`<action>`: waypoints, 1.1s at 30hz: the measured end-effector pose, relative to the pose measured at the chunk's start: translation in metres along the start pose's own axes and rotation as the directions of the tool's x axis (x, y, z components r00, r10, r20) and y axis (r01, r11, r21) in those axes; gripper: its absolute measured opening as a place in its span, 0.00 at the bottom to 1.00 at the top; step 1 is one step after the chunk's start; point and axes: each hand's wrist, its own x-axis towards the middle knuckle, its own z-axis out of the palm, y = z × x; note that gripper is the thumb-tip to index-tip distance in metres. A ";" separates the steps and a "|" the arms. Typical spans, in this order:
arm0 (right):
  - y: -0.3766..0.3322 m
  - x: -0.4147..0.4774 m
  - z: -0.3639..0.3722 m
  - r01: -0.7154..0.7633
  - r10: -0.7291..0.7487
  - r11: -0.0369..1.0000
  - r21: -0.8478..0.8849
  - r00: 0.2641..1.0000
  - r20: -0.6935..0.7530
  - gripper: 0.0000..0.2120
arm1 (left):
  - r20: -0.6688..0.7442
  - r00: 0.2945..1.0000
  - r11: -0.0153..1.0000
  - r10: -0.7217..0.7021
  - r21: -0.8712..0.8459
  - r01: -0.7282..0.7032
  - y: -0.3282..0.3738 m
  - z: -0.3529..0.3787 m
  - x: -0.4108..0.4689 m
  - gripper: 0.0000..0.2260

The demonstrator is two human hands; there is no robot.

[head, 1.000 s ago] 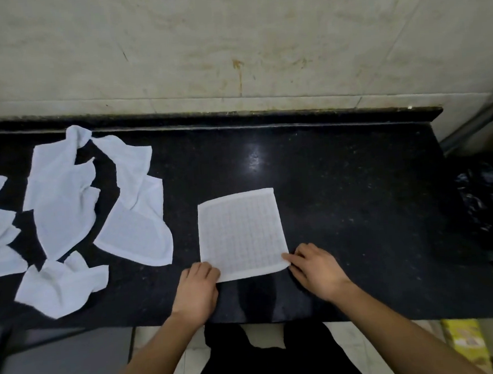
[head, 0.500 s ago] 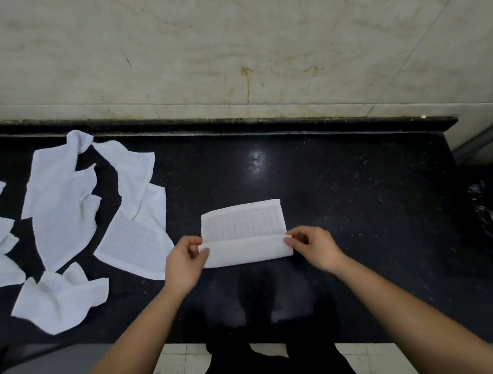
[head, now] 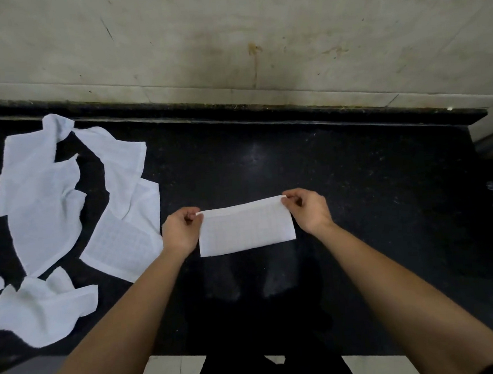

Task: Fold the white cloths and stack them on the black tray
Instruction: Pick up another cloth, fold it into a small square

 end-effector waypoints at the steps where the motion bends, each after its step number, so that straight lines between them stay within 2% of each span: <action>1: 0.000 0.001 0.001 0.005 -0.005 1.000 -0.029 1.000 0.002 0.13 | 0.007 1.000 1.000 -0.001 -0.002 0.001 0.000 0.000 0.001 0.11; 3: 0.003 -0.003 0.005 0.058 -0.063 0.991 -0.118 0.997 -0.034 0.18 | -0.015 0.998 0.997 0.064 0.048 -0.063 -0.004 0.002 -0.001 0.15; 5: 0.009 -0.013 0.008 0.196 -0.238 0.933 -0.301 0.965 -0.110 0.22 | -0.088 0.954 0.938 0.286 0.229 -0.260 -0.011 0.004 -0.008 0.19; 6: 0.013 -0.019 0.011 0.291 -0.364 0.864 -0.411 0.924 -0.112 0.23 | -0.085 0.897 0.857 0.434 0.347 -0.381 -0.014 0.005 -0.013 0.20; 8: 0.015 -0.027 0.017 0.452 -0.514 0.708 -0.543 0.857 0.044 0.26 | 0.054 0.767 0.642 0.639 0.511 -0.571 -0.019 0.011 -0.020 0.22; 9: 0.013 -0.029 0.022 0.499 -0.506 0.648 -0.575 0.847 0.164 0.29 | 0.169 0.726 0.549 0.667 0.547 -0.632 -0.020 0.016 -0.021 0.24; 11: 0.009 -0.029 0.034 0.532 -0.427 0.554 -0.640 0.842 0.329 0.33 | 0.369 0.702 0.422 0.608 0.599 -0.681 -0.022 0.025 -0.024 0.27; 12: 0.011 -0.027 0.039 0.535 -0.411 0.514 -0.670 0.840 0.355 0.35 | 0.427 0.712 0.384 0.557 0.628 -0.677 -0.024 0.031 -0.023 0.29; 14: 0.016 -0.023 0.043 0.519 -0.371 0.482 -0.706 0.851 0.372 0.37 | 0.458 0.760 0.368 0.461 0.680 -0.634 -0.029 0.037 -0.022 0.32; 16: 0.022 -0.017 0.042 0.481 -0.312 0.513 -0.711 0.876 0.367 0.38 | 0.447 0.791 0.383 0.419 0.703 -0.600 -0.032 0.040 -0.020 0.33; 22: 0.022 -0.016 0.042 0.465 -0.274 0.529 -0.710 0.885 0.376 0.40 | 0.457 0.802 0.391 0.385 0.706 -0.590 -0.030 0.042 -0.017 0.34; 24: 0.018 -0.024 0.038 0.414 -0.253 0.616 -0.670 0.910 0.329 0.42 | 0.466 0.803 0.400 0.370 0.701 -0.591 -0.028 0.040 -0.020 0.35; 25: 0.015 -0.028 0.036 0.365 -0.243 0.687 -0.629 0.930 0.275 0.43 | 0.469 0.805 0.405 0.363 0.699 -0.589 -0.025 0.039 -0.020 0.35; 27: 0.009 -0.037 0.029 0.246 -0.247 0.805 -0.539 0.966 0.072 0.41 | 0.458 0.814 0.411 0.357 0.706 -0.577 -0.018 0.037 -0.022 0.37; 29: 0.006 -0.042 0.022 0.094 -0.152 0.887 -0.453 0.984 -0.092 0.35 | 0.458 0.813 0.395 0.360 0.714 -0.578 -0.008 0.036 -0.022 0.38; 31: 0.005 -0.040 0.019 -0.088 0.065 0.938 -0.336 0.995 -0.078 0.29 | 0.505 0.793 0.369 0.340 0.704 -0.607 0.001 0.037 -0.020 0.39; 33: 0.002 -0.038 0.019 -0.197 0.199 0.940 -0.277 0.980 -0.022 0.20 | 0.551 0.779 0.347 0.298 0.698 -0.626 0.006 0.038 -0.018 0.40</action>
